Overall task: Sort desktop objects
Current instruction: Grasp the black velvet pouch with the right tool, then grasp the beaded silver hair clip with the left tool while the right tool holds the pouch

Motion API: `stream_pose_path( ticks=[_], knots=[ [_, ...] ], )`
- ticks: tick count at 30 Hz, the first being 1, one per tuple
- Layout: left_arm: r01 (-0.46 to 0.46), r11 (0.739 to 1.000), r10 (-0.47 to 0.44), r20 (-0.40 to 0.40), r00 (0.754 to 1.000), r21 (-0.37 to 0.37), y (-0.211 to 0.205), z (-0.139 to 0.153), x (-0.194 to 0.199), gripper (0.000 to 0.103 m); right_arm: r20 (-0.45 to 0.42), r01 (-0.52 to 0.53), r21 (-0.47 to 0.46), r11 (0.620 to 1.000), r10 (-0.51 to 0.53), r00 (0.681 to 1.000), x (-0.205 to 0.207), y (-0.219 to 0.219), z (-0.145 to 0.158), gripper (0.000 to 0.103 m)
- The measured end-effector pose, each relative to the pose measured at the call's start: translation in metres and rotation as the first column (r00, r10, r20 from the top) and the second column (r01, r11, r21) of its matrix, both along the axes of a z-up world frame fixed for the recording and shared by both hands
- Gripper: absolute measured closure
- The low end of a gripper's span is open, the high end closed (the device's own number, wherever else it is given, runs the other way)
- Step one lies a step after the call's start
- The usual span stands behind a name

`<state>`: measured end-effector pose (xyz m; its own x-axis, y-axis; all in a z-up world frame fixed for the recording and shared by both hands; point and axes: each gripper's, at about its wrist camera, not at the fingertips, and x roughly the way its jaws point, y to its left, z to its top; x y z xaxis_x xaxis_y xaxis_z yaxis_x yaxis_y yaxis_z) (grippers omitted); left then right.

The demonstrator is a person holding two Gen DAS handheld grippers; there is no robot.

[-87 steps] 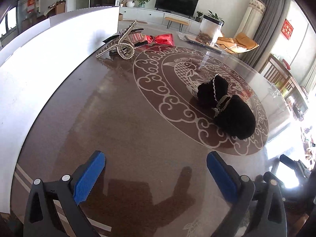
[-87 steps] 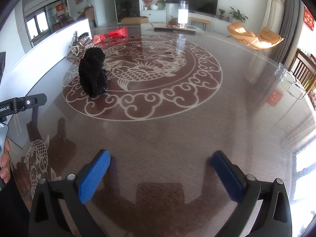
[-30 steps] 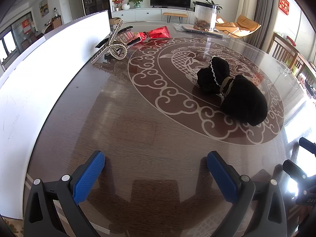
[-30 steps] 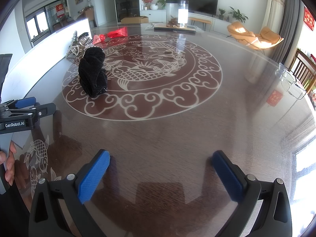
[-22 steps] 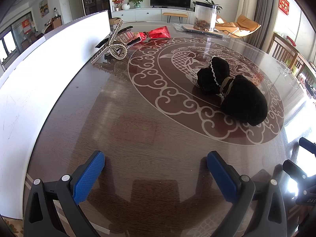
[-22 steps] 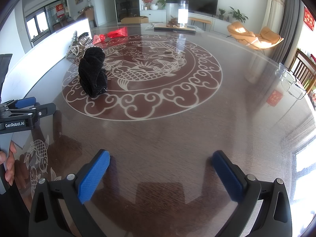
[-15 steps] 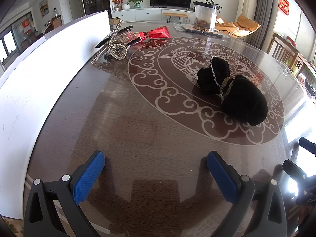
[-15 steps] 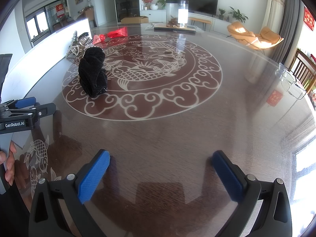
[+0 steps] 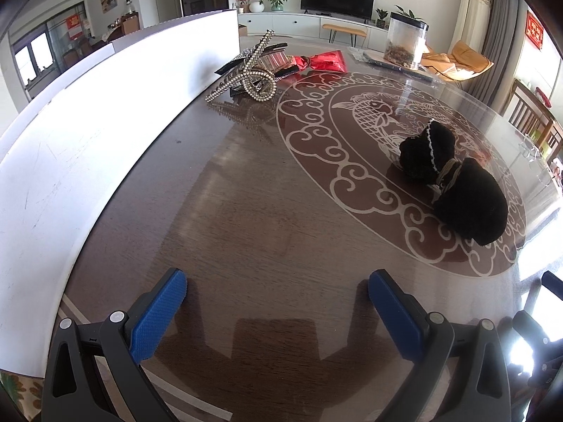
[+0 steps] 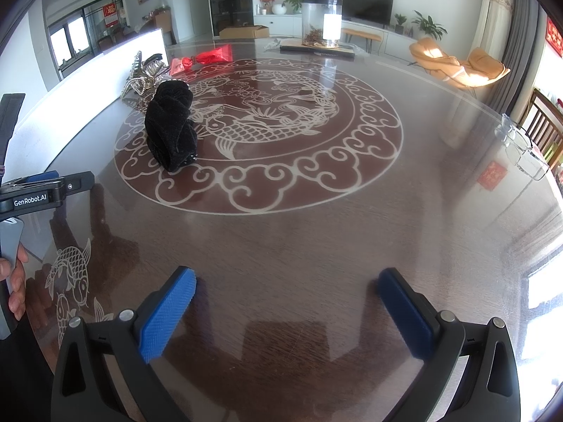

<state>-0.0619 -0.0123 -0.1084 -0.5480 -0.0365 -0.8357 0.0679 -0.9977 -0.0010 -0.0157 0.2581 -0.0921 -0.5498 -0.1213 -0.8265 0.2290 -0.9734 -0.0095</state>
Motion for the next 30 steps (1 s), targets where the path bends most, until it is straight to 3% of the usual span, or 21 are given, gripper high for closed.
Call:
stream_pose_path(
  ticks=[5,10,18,23,26,28,30],
  knots=[
    [0.0,1.0,0.0,0.0,1.0,0.0,0.0,0.0,0.0,0.0,0.007,-0.147,0.002,0.989,0.147,0.989,-0.031,-0.043,-0.002,0.0],
    [-0.029,1.0,0.029,0.001,1.0,-0.001,-0.007,0.001,0.0,0.0,-0.014,-0.292,-0.004,0.956,0.292,0.956,-0.074,-0.088,-0.004,0.0],
    [-0.043,0.999,0.043,-0.005,0.999,-0.003,-0.009,0.0,0.001,0.0,-0.021,-0.34,-0.009,0.94,0.34,0.94,-0.114,-0.114,-0.004,0.002],
    [-0.04,0.999,0.04,-0.001,0.999,-0.002,-0.009,0.001,0.001,0.0,-0.071,-0.311,-0.021,0.95,0.309,0.949,-0.111,-0.11,0.004,0.062],
    [-0.02,1.0,0.019,0.034,0.999,0.015,-0.007,0.003,-0.003,0.0,-0.07,-0.298,-0.043,0.954,0.294,0.953,-0.107,-0.103,0.005,0.065],
    [0.034,0.998,-0.034,-0.01,0.999,0.056,-0.003,0.011,-0.012,0.0,-0.068,-0.297,-0.057,0.953,0.293,0.954,-0.106,-0.101,0.005,0.065],
    [0.064,0.997,-0.066,-0.059,0.996,-0.036,0.005,0.024,-0.032,0.0,-0.068,-0.298,-0.054,0.953,0.294,0.953,-0.106,-0.1,0.005,0.064]
  ],
)
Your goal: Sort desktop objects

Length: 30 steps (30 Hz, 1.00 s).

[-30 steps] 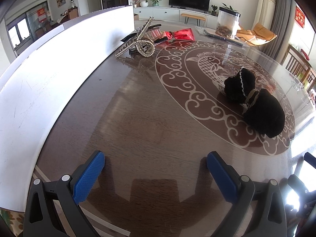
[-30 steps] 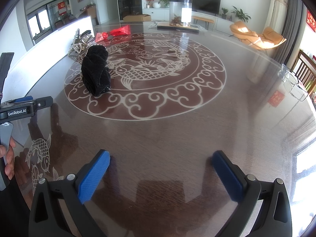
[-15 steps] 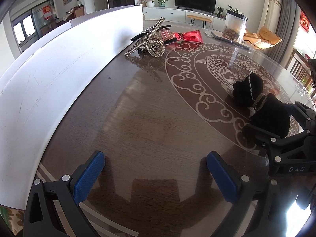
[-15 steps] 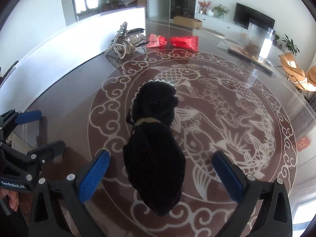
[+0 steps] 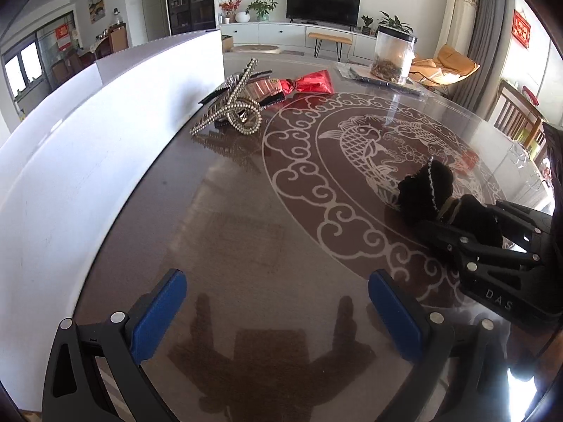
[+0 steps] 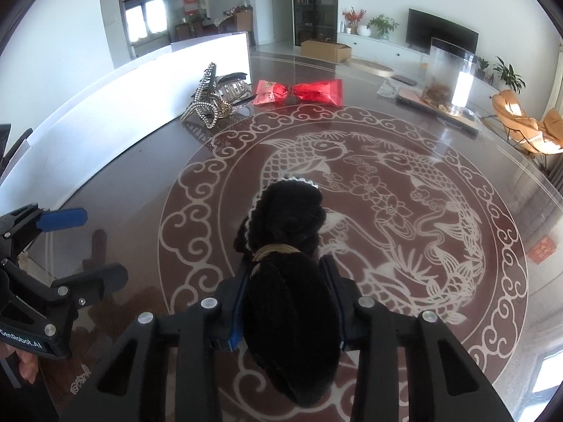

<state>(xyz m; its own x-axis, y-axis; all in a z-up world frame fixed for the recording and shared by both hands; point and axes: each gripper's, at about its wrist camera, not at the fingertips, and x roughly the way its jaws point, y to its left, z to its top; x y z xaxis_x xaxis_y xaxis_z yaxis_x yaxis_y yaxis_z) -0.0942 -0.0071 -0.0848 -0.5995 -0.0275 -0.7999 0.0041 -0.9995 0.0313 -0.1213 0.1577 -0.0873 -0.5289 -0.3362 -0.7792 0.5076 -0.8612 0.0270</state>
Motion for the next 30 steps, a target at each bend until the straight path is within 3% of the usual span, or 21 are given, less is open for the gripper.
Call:
stream_pose_path(
  ticks=[5,9,17,18,20,21,25,30],
  knots=[
    [0.007,0.984,-0.023,-0.088,0.996,-0.177,0.002,0.028,-0.079,0.0,-0.002,-0.003,0.005,1.0,0.003,1.0,0.0,0.0,0.0,0.063],
    [0.002,0.99,-0.005,-0.023,1.0,-0.141,-0.01,0.022,-0.138,0.0,0.005,-0.003,-0.012,1.0,0.003,1.0,-0.001,0.002,0.0,0.063],
    [0.038,0.991,-0.032,0.043,0.999,-0.132,-0.01,-0.009,-0.184,0.0,0.007,-0.003,-0.016,1.0,0.004,1.0,-0.001,0.002,0.0,0.063],
    [0.049,0.991,-0.047,0.016,0.999,-0.128,-0.011,-0.01,-0.182,0.001,0.007,-0.003,-0.017,1.0,0.003,1.0,-0.001,0.002,0.0,0.063],
    [0.047,0.994,-0.051,-0.044,0.998,-0.099,-0.018,-0.007,-0.175,0.029,0.008,-0.003,-0.02,1.0,0.003,1.0,-0.001,0.001,0.0,0.064],
    [0.039,0.995,-0.044,-0.05,0.998,-0.095,-0.021,-0.006,-0.172,0.051,0.008,-0.003,-0.02,1.0,0.003,1.0,-0.001,0.001,0.0,0.064],
    [0.072,0.997,-0.071,-0.054,0.996,0.003,-0.03,0.001,-0.143,0.051,0.005,-0.003,-0.014,1.0,0.003,1.0,0.0,0.0,0.0,0.064],
    [0.111,0.989,-0.111,-0.009,0.994,0.1,-0.026,0.007,-0.067,0.051,0.003,0.008,-0.013,1.0,-0.008,1.0,-0.001,0.002,0.0,0.064]
  ],
)
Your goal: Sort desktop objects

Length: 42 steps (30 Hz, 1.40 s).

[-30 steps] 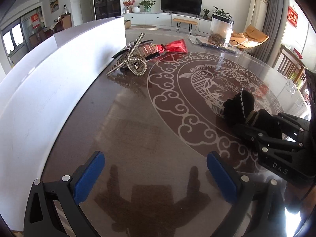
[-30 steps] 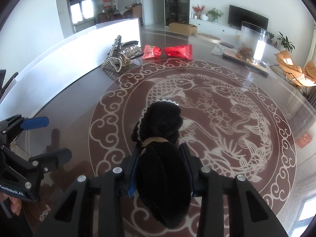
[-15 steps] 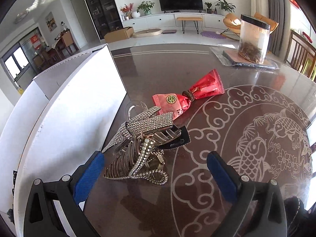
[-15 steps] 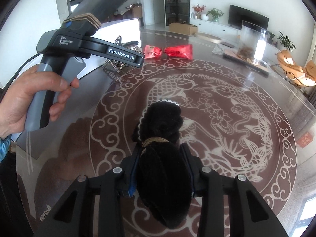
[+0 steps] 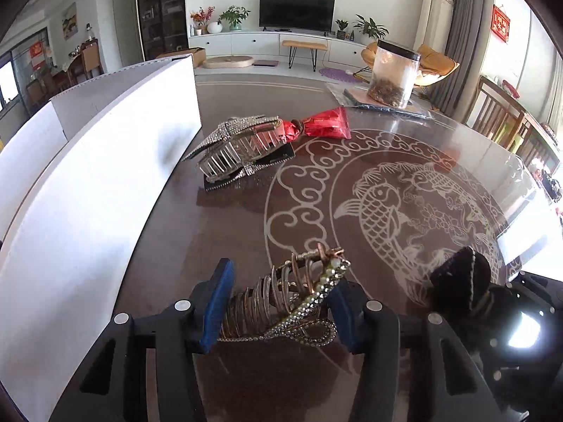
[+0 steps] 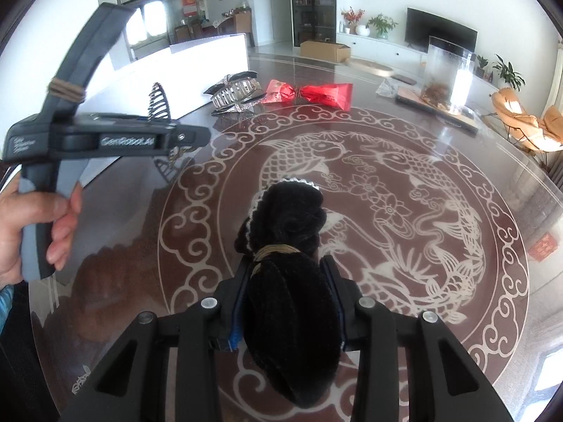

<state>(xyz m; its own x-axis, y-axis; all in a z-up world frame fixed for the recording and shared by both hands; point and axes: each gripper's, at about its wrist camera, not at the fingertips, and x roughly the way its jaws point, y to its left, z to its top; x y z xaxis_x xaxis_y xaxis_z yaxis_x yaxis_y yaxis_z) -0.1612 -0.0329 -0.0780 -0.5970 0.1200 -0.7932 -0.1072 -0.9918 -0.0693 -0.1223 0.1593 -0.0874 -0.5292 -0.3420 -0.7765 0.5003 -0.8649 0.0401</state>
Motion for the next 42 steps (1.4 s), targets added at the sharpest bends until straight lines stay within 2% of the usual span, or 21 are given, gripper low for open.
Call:
stream_pose_path(
  ticks=[2,5,7,10,12,14,15,25,29,32,39,40,42],
  knots=[
    [-0.007,1.0,0.007,0.006,1.0,0.016,0.001,0.0,0.031,0.051,0.001,0.011,-0.003,1.0,-0.011,1.0,-0.001,0.002,0.0,0.064],
    [-0.021,0.998,0.021,-0.008,1.0,-0.053,0.009,-0.008,0.06,0.05,0.001,0.022,-0.003,1.0,-0.022,1.0,-0.002,0.003,0.0,0.064],
    [-0.029,0.996,0.029,0.009,1.0,-0.086,0.011,-0.014,0.066,0.033,-0.004,0.021,0.009,1.0,-0.021,1.0,-0.001,0.002,0.0,0.064],
    [-0.039,0.993,0.042,0.024,0.999,-0.113,0.011,-0.021,0.064,0.024,-0.012,0.017,0.031,0.999,-0.016,1.0,0.0,-0.002,0.0,0.062],
    [-0.058,0.995,0.06,0.024,0.998,-0.08,0.004,-0.024,0.065,0.021,-0.016,0.013,0.042,0.999,-0.012,1.0,0.001,-0.004,0.0,0.059],
    [-0.059,0.995,0.061,0.022,0.998,-0.077,0.002,-0.025,0.065,0.02,-0.019,0.039,0.057,0.998,-0.038,0.999,0.0,-0.002,-0.001,0.045],
    [-0.059,0.995,0.061,0.021,0.998,-0.08,0.003,-0.025,0.065,0.02,-0.01,0.05,0.048,0.998,-0.05,0.999,-0.003,0.001,-0.002,0.043],
    [-0.058,0.995,0.06,0.022,0.998,-0.079,0.002,-0.025,0.063,0.019,-0.008,0.063,0.048,0.997,-0.063,0.998,-0.003,0.002,-0.002,0.04],
    [-0.052,0.996,0.054,0.026,0.998,-0.077,0.002,-0.024,0.063,0.017,-0.005,0.066,0.046,0.997,-0.066,0.998,-0.004,0.003,-0.003,0.035],
    [-0.047,0.996,0.05,0.027,0.998,-0.076,0.003,-0.023,0.064,0.016,0.0,0.062,0.054,0.997,-0.062,0.998,-0.004,0.001,-0.004,0.027],
    [-0.043,0.996,0.045,0.027,0.999,-0.073,0.003,-0.023,0.064,0.018,0.003,0.058,0.05,0.997,-0.059,0.998,-0.005,0.002,-0.004,0.026],
    [-0.039,0.997,0.04,0.016,0.999,-0.059,0.002,-0.021,0.065,0.032,0.002,0.059,0.05,0.997,-0.059,0.998,-0.005,0.002,-0.004,0.026],
    [-0.02,1.0,0.02,0.005,1.0,-0.003,0.0,-0.018,0.069,0.04,-0.008,0.06,0.039,0.997,-0.059,0.998,-0.003,0.003,-0.002,0.047]
  ],
)
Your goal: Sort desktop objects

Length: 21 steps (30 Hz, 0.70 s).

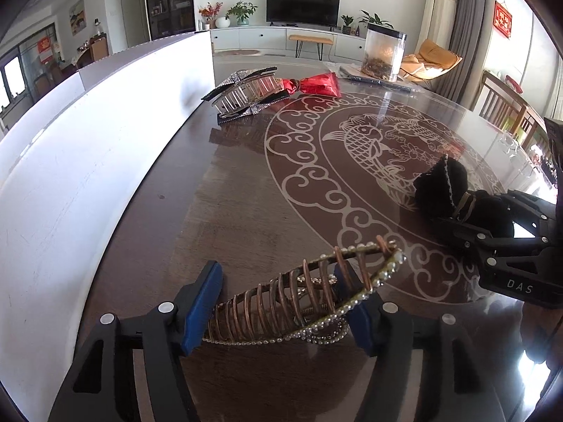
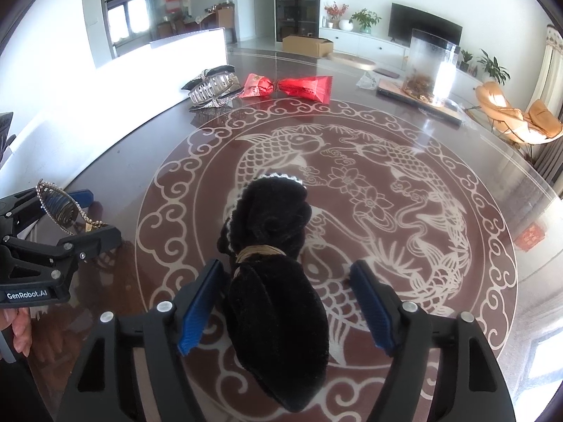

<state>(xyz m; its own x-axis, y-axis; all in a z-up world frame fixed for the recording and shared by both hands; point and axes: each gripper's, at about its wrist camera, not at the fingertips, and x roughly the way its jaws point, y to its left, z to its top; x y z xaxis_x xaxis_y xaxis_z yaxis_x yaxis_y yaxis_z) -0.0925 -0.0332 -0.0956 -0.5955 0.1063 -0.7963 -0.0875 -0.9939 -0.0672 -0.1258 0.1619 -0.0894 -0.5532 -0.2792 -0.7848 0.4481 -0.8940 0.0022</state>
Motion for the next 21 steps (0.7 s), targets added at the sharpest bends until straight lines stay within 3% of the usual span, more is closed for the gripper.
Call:
stream_pose_path(
  ticks=[1,7,12,16,21],
  knots=[
    [0.01,0.999,-0.01,0.002,1.0,0.037,-0.001,0.001,0.001,0.04,-0.006,-0.013,-0.018,1.0,0.013,1.0,0.002,0.001,0.002,0.072],
    [0.052,0.986,-0.036,-0.1,0.994,0.159,-0.011,0.034,0.028,0.041,0.03,0.0,-0.094,0.996,0.003,1.0,0.026,0.009,0.01,0.073],
    [0.018,0.963,0.021,-0.14,0.99,0.269,-0.04,0.078,0.055,0.041,-0.023,-0.059,-0.116,0.992,0.057,0.998,0.041,0.003,0.056,0.073],
    [-0.034,0.962,0.093,-0.212,0.973,0.27,-0.085,0.132,0.068,0.041,-0.061,-0.124,-0.182,0.975,0.115,0.992,0.031,-0.031,0.105,0.073],
    [-0.186,0.962,0.227,-0.21,0.951,0.201,-0.173,0.168,0.061,0.041,-0.132,-0.295,-0.257,0.92,0.269,0.954,0.022,-0.128,0.161,0.073]
  ],
)
